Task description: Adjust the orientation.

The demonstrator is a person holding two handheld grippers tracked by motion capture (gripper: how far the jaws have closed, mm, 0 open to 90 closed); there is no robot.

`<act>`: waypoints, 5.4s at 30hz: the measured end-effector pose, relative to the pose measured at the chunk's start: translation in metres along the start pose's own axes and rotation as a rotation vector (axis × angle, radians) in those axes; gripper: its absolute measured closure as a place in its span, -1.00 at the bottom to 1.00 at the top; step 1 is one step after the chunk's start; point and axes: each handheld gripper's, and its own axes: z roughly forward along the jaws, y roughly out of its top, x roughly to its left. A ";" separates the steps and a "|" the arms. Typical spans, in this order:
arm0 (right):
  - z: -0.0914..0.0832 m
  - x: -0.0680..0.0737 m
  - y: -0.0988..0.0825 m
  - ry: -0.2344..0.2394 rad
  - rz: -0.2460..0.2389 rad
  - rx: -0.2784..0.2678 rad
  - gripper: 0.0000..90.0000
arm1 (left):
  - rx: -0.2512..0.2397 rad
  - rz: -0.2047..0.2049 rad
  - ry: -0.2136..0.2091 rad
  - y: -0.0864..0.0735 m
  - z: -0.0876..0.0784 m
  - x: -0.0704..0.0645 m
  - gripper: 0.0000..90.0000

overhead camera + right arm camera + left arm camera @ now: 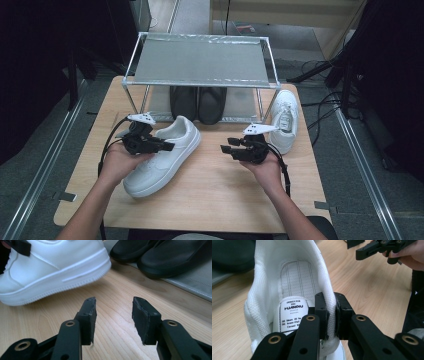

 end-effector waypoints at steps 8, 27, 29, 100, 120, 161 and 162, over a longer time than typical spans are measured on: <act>-0.007 0.001 -0.005 -0.019 0.009 -0.005 0.25 | 0.038 0.042 -0.042 0.013 0.032 -0.014 0.85; -0.009 0.002 -0.012 -0.034 0.023 -0.010 0.35 | 0.034 0.011 -0.072 0.011 0.073 -0.013 0.78; -0.006 0.003 -0.011 -0.032 0.024 -0.004 0.43 | 0.041 0.027 -0.056 0.012 0.072 -0.015 0.73; 0.035 0.039 0.013 0.103 -0.047 0.106 1.00 | 0.023 0.035 -0.003 -0.030 0.040 -0.018 1.00; 0.025 0.072 -0.005 0.123 -0.049 0.176 1.00 | 0.039 0.056 -0.017 -0.024 0.039 -0.006 1.00; 0.029 0.026 0.018 0.065 -0.046 0.169 1.00 | 0.016 -0.040 0.057 -0.053 0.026 0.003 1.00; 0.029 0.027 0.017 0.070 -0.046 0.168 1.00 | 0.016 -0.041 0.057 -0.053 0.026 0.003 1.00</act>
